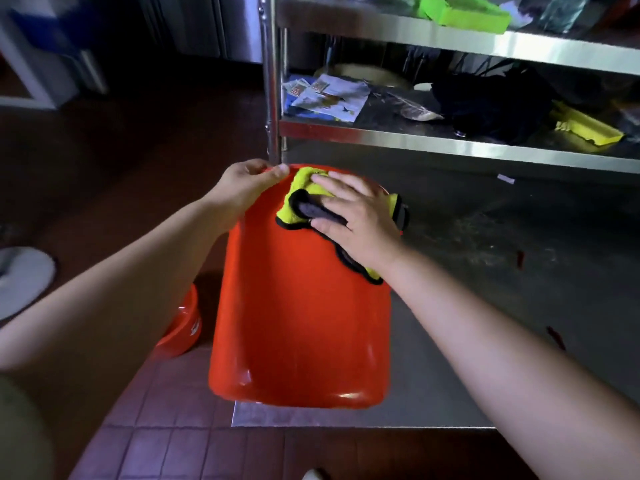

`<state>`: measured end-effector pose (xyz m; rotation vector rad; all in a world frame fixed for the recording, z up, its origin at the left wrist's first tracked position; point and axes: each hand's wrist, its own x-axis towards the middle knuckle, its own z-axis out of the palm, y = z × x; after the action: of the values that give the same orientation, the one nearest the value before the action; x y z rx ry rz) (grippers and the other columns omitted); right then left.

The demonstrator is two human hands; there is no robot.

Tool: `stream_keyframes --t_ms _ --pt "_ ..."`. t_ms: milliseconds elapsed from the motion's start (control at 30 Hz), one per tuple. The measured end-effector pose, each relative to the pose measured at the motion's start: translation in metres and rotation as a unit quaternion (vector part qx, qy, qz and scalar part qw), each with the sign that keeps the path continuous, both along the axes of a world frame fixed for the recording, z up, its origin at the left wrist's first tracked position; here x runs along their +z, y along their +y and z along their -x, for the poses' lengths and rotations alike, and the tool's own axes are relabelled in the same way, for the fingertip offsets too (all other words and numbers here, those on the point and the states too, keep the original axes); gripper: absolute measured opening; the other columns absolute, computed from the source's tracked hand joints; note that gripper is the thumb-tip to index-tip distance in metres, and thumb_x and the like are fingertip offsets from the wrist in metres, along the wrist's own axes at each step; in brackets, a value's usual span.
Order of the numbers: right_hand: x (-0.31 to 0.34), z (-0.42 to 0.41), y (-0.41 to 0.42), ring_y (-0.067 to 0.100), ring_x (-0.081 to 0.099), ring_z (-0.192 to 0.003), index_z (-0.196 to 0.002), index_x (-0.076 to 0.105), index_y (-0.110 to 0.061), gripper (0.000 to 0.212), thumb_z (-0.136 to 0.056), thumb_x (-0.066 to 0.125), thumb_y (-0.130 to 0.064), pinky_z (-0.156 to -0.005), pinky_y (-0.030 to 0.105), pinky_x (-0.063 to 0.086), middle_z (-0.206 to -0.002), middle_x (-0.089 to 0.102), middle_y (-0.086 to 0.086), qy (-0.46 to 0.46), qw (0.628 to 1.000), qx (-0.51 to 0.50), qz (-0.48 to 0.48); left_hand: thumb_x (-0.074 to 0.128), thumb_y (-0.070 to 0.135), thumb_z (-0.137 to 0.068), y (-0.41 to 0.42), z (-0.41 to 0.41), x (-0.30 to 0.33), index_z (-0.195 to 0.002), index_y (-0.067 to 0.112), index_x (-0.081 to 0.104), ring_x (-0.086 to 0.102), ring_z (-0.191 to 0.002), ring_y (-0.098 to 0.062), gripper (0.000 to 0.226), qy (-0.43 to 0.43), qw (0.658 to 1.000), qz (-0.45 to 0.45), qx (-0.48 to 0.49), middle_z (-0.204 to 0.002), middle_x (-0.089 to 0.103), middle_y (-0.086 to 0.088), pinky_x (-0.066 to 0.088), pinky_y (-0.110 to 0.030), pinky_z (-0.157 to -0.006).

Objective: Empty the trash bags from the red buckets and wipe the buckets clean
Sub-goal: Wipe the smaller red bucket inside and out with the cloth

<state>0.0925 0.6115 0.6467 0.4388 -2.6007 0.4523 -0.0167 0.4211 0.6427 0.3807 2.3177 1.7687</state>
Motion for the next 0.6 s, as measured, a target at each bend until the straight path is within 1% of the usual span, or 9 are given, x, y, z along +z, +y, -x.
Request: stream_keyframes --t_ms 33,100,200,333,400,433,500,533,600 --pt "-0.001 -0.001 -0.006 0.022 0.043 -0.131 -0.097 0.073 -0.017 0.028 -0.085 0.061 -0.039 -0.098 0.043 0.029 -0.137 0.053 -0.006 -0.004 1.000 0.005 0.006 0.064 0.045 -0.085 -0.002 -0.003 -0.001 -0.085 0.019 0.065 0.051 -0.055 0.003 0.026 0.002 1.000 -0.007 0.012 -0.064 0.059 0.012 0.040 -0.013 -0.051" --pt "-0.004 -0.013 -0.015 0.021 0.040 -0.133 -0.099 0.073 -0.023 0.027 -0.084 0.061 -0.043 -0.094 0.035 0.022 -0.138 0.052 -0.009 -0.007 1.000 0.008 0.001 0.062 0.040 -0.088 -0.004 -0.011 -0.002 -0.079 0.017 0.061 0.042 -0.048 0.000 0.024 0.008 0.999 -0.013 0.032 -0.059 0.051 0.007 0.033 -0.013 -0.043" --pt "-0.011 -0.050 -0.021 0.023 0.041 -0.132 -0.099 0.073 -0.029 0.025 -0.083 0.063 -0.045 -0.094 0.042 0.028 -0.137 0.053 -0.009 -0.001 0.998 0.051 -0.022 0.060 0.037 -0.090 -0.007 -0.024 0.002 -0.078 0.017 0.060 0.038 -0.049 -0.006 0.023 -0.009 0.998 -0.031 0.055 -0.063 0.045 -0.001 0.031 -0.019 -0.044" --pt "-0.031 -0.114 -0.030 0.021 0.040 -0.133 -0.111 0.068 -0.038 0.028 -0.085 0.061 -0.049 -0.097 0.047 0.032 -0.135 0.054 -0.011 0.000 0.992 0.124 -0.038 0.058 0.036 -0.091 -0.012 -0.036 0.006 -0.075 0.020 0.059 0.042 -0.044 -0.002 0.023 -0.011 0.997 -0.019 0.068 -0.064 0.048 0.001 0.034 -0.015 -0.042" --pt "-0.037 -0.138 -0.032 0.021 0.039 -0.134 -0.110 0.069 -0.037 0.028 -0.086 0.060 -0.049 -0.100 0.046 0.031 -0.134 0.055 -0.011 -0.001 0.988 0.150 -0.038 0.059 0.032 -0.090 -0.012 -0.039 0.012 -0.079 0.021 0.063 0.051 -0.051 -0.002 0.016 -0.008 0.997 -0.017 0.076 -0.070 0.057 0.001 0.042 -0.013 -0.048" --pt "-0.038 -0.145 -0.032 0.022 0.039 -0.134 -0.109 0.070 -0.036 0.027 -0.087 0.058 -0.048 -0.101 0.046 0.030 -0.134 0.055 -0.011 -0.007 0.986 0.161 -0.045 0.059 0.027 -0.089 -0.009 -0.038 0.016 -0.085 0.021 0.067 0.057 -0.061 -0.005 0.011 -0.003 0.997 -0.009 0.082 -0.077 0.062 0.000 0.046 -0.016 -0.057" --pt "-0.039 -0.151 -0.032 0.023 0.038 -0.135 -0.105 0.071 -0.033 0.027 -0.089 0.056 -0.048 -0.102 0.047 0.029 -0.133 0.056 -0.010 -0.016 0.983 0.174 -0.062 0.055 0.018 -0.086 0.003 -0.032 0.027 -0.094 0.020 0.070 0.059 -0.079 -0.013 0.017 0.017 0.996 0.034 0.079 -0.090 0.066 -0.004 0.049 -0.025 -0.074" --pt "-0.039 -0.152 -0.032 0.024 0.038 -0.135 -0.105 0.071 -0.033 0.027 -0.089 0.056 -0.049 -0.101 0.048 0.029 -0.133 0.056 -0.009 -0.017 0.981 0.182 -0.069 0.055 0.018 -0.084 0.012 -0.032 0.033 -0.092 0.021 0.070 0.058 -0.081 -0.014 0.018 0.030 0.995 0.068 0.067 -0.090 0.066 -0.003 0.048 -0.024 -0.076" --pt "-0.039 -0.150 -0.033 0.026 0.039 -0.133 -0.110 0.069 -0.032 0.030 -0.088 0.057 -0.048 -0.100 0.047 0.029 -0.135 0.055 -0.007 -0.009 0.977 0.201 -0.073 0.059 0.031 -0.084 0.025 -0.033 0.039 -0.081 0.027 0.067 0.058 -0.078 -0.010 0.009 0.033 0.992 0.112 0.040 -0.085 0.066 0.005 0.046 -0.017 -0.071"
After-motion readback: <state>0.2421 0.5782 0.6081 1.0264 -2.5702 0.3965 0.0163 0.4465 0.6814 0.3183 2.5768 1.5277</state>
